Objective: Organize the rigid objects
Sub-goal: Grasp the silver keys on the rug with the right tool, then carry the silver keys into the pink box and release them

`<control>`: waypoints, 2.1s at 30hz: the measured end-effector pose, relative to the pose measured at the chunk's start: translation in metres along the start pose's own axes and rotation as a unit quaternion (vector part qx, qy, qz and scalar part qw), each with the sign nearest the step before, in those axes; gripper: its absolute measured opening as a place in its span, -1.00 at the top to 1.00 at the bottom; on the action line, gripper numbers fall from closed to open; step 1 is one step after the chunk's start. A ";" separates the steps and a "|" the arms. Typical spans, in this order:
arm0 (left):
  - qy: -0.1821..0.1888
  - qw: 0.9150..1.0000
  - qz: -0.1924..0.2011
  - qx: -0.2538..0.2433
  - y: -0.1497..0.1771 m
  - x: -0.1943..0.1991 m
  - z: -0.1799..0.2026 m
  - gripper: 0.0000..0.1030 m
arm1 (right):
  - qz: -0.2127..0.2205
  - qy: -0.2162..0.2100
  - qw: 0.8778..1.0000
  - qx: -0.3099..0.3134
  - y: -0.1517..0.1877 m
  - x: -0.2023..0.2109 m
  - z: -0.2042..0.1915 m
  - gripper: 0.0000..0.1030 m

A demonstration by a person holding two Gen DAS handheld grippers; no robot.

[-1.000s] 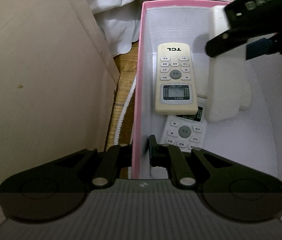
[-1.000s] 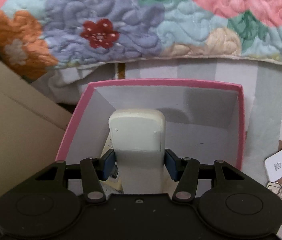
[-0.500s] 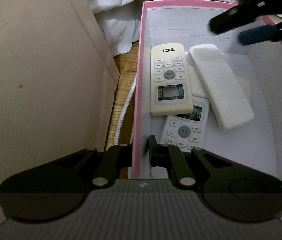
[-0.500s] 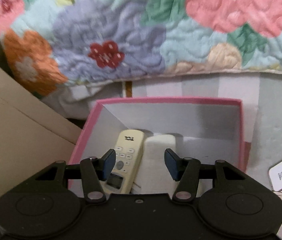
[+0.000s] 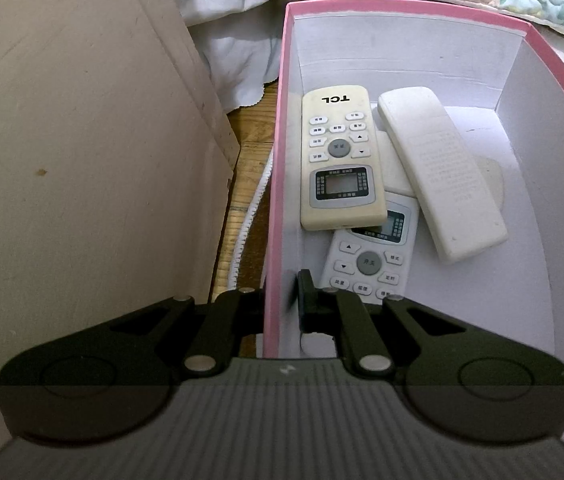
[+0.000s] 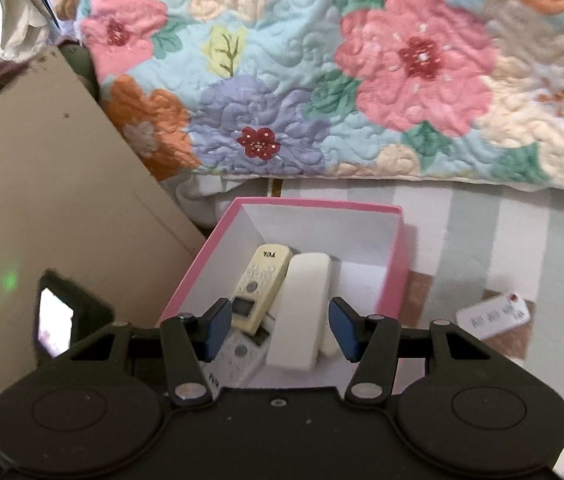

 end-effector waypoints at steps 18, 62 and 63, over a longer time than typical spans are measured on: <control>-0.006 1.000 -0.004 0.001 -0.003 -0.003 0.002 0.84 | -0.040 0.052 0.987 -0.148 0.062 0.015 0.099 -0.18; -0.003 1.000 -0.004 0.001 -0.003 -0.004 0.001 0.84 | 0.112 0.027 0.990 -0.088 0.085 0.031 0.047 0.50; -0.002 1.000 -0.005 0.003 -0.003 -0.004 0.001 0.84 | 0.117 0.024 0.990 -0.081 0.082 0.037 0.041 0.50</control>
Point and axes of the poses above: each gripper's, at about its wrist camera, not at the fingertips, and x roughly against the way its jaws point, z to its right, y to its underside, the point moved 5 cm from there along -x, roughly the way its jaws point, and after that the axes turned 4 degrees about -z, right-handed, at the moved point
